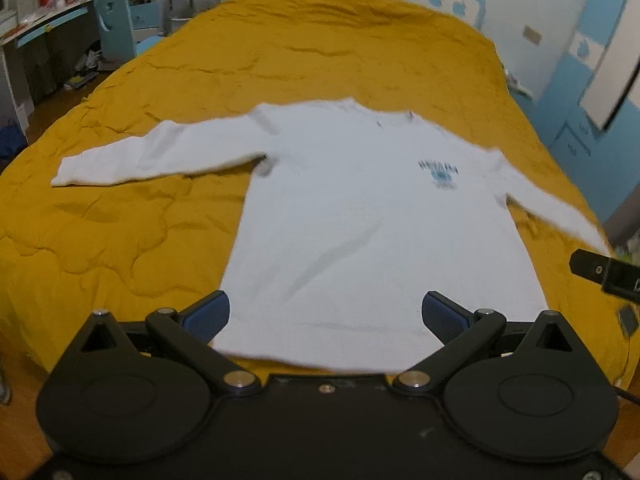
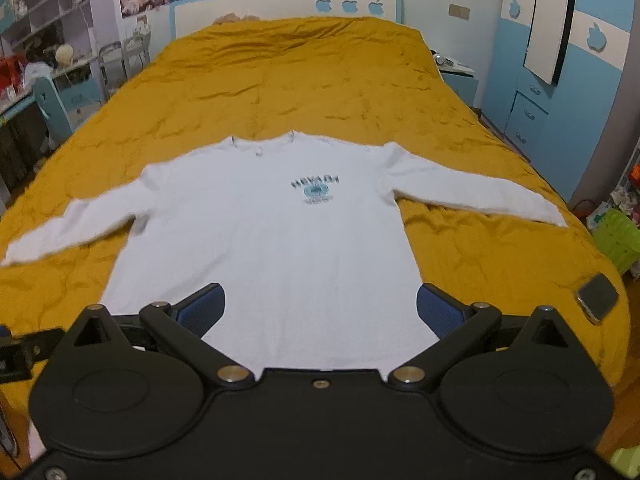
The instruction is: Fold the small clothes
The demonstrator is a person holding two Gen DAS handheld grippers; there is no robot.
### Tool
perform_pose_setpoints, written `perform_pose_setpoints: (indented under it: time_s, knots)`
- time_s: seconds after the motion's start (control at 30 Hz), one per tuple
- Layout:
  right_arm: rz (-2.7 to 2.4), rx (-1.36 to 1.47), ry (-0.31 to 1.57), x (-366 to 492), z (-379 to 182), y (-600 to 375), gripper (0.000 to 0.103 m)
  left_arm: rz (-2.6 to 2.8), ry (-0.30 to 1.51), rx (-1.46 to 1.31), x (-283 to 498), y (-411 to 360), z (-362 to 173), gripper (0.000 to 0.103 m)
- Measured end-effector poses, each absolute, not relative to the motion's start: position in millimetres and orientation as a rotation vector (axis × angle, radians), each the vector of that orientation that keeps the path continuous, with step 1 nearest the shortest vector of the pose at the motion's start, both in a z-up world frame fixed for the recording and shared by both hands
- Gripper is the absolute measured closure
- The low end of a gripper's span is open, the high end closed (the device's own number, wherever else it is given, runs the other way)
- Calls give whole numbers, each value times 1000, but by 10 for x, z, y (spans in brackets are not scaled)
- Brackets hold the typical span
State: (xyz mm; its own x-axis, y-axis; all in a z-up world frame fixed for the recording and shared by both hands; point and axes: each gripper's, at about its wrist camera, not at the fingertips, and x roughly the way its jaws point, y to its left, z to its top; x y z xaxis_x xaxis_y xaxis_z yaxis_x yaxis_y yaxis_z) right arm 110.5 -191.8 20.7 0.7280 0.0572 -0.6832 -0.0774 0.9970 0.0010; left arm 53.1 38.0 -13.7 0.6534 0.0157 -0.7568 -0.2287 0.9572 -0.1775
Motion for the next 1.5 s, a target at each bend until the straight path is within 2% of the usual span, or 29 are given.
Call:
perform_pose_setpoints:
  time_s: [0.23,0.43,0.67,0.87,0.9,0.97,1.07,1.13,1.17,1.2,1.27,1.33,1.4,1.5]
  knots:
    - [22,12,674,1738,155,-1809,0,272,755,-322,795,1134,-212,0]
    - [-17,12,622,2292,-80,-1678,0,443,668,-393,1076,2129,-471,0]
    - [24,100,655,2842,-482,-1533,0,696,621,-538,1414,3356,-949,0]
    - [3,120,736,3250,-826,-1398,0,797,599,-672,1649,4046,-1319,1]
    - [2,116,746,3285,-865,-1378,0,794,589,-708,1685,4145,-1383,3]
    - [10,99,756,3324,-932,-1315,0,790,586,-766,1713,4254,-1504,15]
    - [15,60,766,3359,-1013,-1231,0,796,588,-799,1820,4359,-1582,15]
    - [24,48,773,3379,-1064,-1192,0,804,581,-789,1933,4398,-1614,19]
    - [25,47,779,3406,-1087,-1190,0,819,578,-791,1977,4432,-1647,30]
    - [24,45,786,3420,-1111,-1186,0,831,575,-794,1991,4403,-1651,48]
    - [20,45,798,3462,-1162,-1196,0,841,577,-797,2000,4450,-1672,67]
    - [15,49,810,3480,-1204,-1219,0,841,574,-809,2003,4497,-1688,70]
    - [12,46,816,3498,-1241,-1238,0,840,572,-794,2044,4507,-1686,84]
    - [-8,37,825,3523,-1289,-1279,0,831,559,-772,1994,4427,-1615,93]
